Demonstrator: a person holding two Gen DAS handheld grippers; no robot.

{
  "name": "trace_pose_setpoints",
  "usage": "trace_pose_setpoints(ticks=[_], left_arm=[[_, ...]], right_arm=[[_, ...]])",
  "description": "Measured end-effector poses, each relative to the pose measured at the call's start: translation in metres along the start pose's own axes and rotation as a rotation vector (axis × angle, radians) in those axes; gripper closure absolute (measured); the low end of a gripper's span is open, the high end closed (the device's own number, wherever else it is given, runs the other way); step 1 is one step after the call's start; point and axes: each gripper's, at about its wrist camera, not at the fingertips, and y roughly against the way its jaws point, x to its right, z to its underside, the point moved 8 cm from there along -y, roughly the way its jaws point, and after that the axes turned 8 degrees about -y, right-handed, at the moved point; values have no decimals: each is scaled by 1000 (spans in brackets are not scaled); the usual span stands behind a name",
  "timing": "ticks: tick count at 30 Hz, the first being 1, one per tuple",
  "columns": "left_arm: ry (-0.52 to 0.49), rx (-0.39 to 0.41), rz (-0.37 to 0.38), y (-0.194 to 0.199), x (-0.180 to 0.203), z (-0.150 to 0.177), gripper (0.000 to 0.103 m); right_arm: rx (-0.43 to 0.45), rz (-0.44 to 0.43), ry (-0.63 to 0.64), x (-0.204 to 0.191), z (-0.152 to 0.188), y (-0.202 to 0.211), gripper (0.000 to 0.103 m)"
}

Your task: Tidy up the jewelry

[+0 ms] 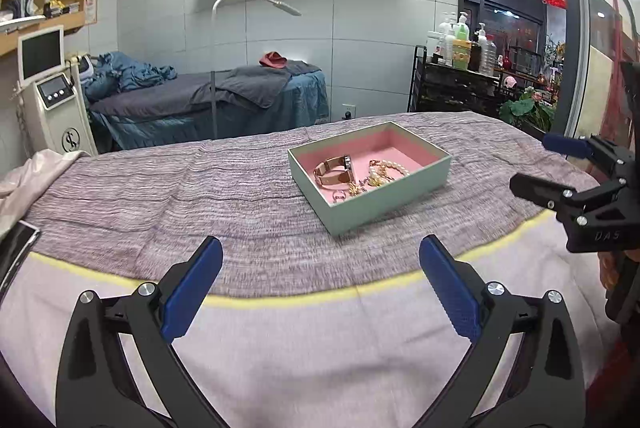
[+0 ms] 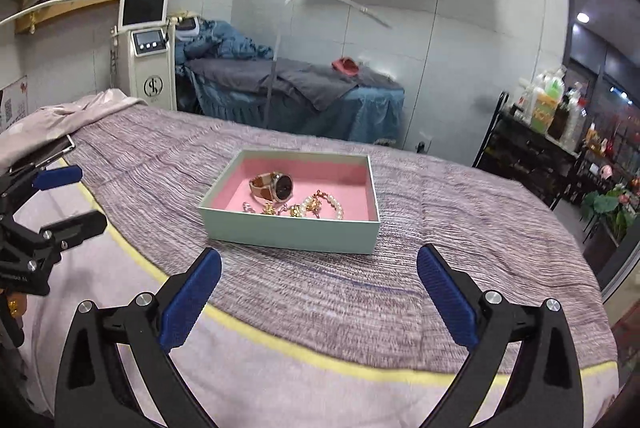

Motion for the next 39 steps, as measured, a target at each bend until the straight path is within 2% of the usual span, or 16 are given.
trace_pose_setpoints(ticks=[6,15,21,27,39], left_arm=[[26,51,-29,63,22,28,6],[70,127,-78,134,49,55,6],[75,145,-83,149,58,59,6],[94,148,-82,155,58,59,6],[121,151,-129,164,50,61,6]], right_arm=[[140,64,16,-15,20,71,7],[166,114,-30,-23,74,144,7],[178,118,-82,-22,92,169,7],[217,128,-91,-21,91,185,7],[239,131,-85,-24,89,195,7]])
